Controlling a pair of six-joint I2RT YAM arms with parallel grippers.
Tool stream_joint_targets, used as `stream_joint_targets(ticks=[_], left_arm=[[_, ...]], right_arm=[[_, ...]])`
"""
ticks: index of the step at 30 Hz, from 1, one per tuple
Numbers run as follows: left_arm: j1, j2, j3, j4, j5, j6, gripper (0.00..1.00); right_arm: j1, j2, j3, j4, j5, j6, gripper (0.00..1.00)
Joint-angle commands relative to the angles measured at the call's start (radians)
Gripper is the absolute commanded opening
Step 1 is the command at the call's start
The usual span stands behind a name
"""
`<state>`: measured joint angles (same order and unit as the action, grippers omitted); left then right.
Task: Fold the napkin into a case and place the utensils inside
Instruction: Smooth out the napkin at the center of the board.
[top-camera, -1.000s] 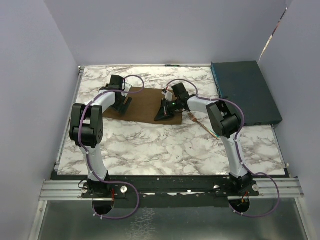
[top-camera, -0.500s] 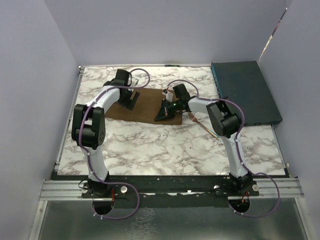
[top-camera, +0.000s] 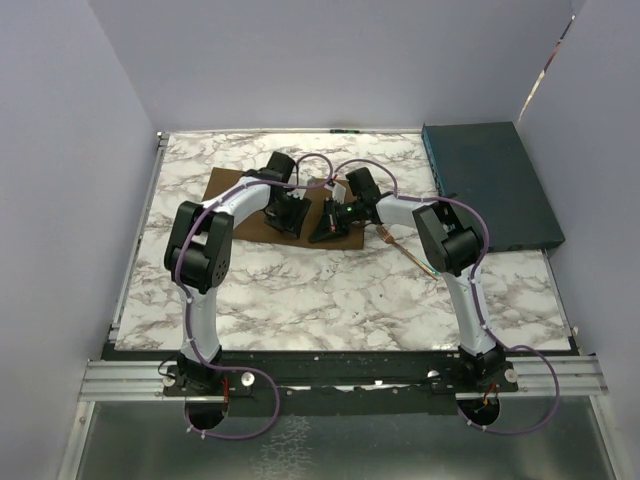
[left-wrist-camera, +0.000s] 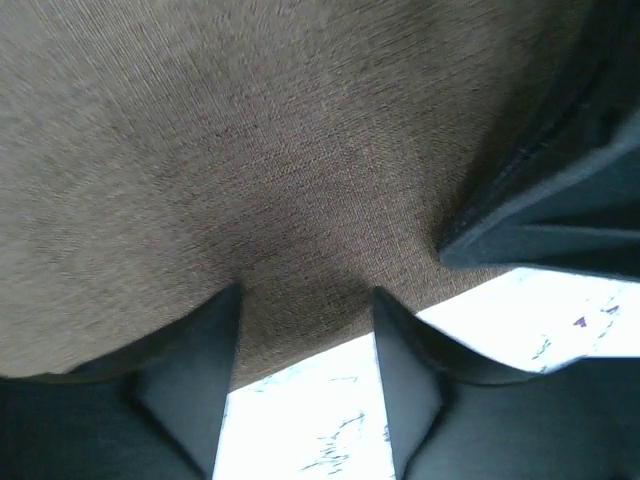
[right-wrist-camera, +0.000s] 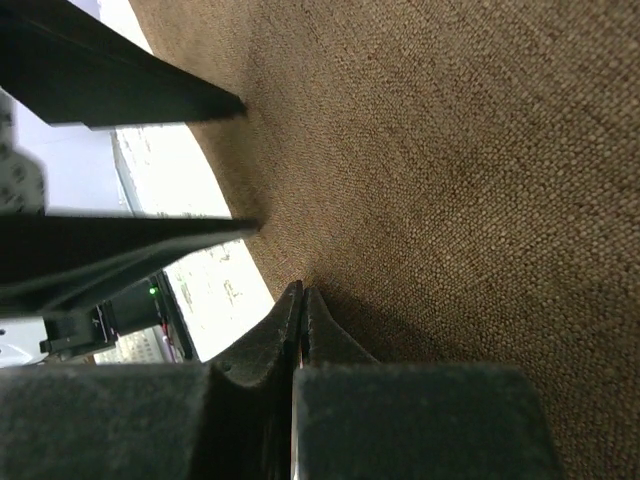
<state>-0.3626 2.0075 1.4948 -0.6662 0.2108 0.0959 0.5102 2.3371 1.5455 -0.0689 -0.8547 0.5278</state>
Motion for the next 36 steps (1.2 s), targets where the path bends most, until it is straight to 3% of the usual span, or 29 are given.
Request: stream_joint_targets(ticks=[1, 5, 10, 22, 30, 36], left_arm=[[0.013, 0.062, 0.007, -0.034, 0.106, -0.037, 0.42], [0.027, 0.106, 0.036, -0.055, 0.158, -0.048, 0.16], [0.038, 0.110, 0.045, -0.078, 0.198, -0.033, 0.08], [0.036, -0.022, 0.116, -0.125, 0.098, 0.037, 0.10], [0.027, -0.033, 0.081, -0.155, 0.332, 0.013, 0.11], [0.027, 0.067, 0.062, -0.157, 0.443, 0.020, 0.04]], right_arm=[[0.002, 0.042, -0.045, -0.085, 0.040, -0.056, 0.01], [0.002, 0.040, -0.052, -0.085, 0.044, -0.059, 0.01], [0.002, 0.039, -0.061, -0.080, 0.048, -0.059, 0.01], [0.001, 0.037, -0.047, -0.136, 0.070, -0.108, 0.01], [-0.004, 0.016, -0.050, -0.173, 0.087, -0.138, 0.01], [-0.004, 0.002, -0.076, -0.182, 0.094, -0.152, 0.01]])
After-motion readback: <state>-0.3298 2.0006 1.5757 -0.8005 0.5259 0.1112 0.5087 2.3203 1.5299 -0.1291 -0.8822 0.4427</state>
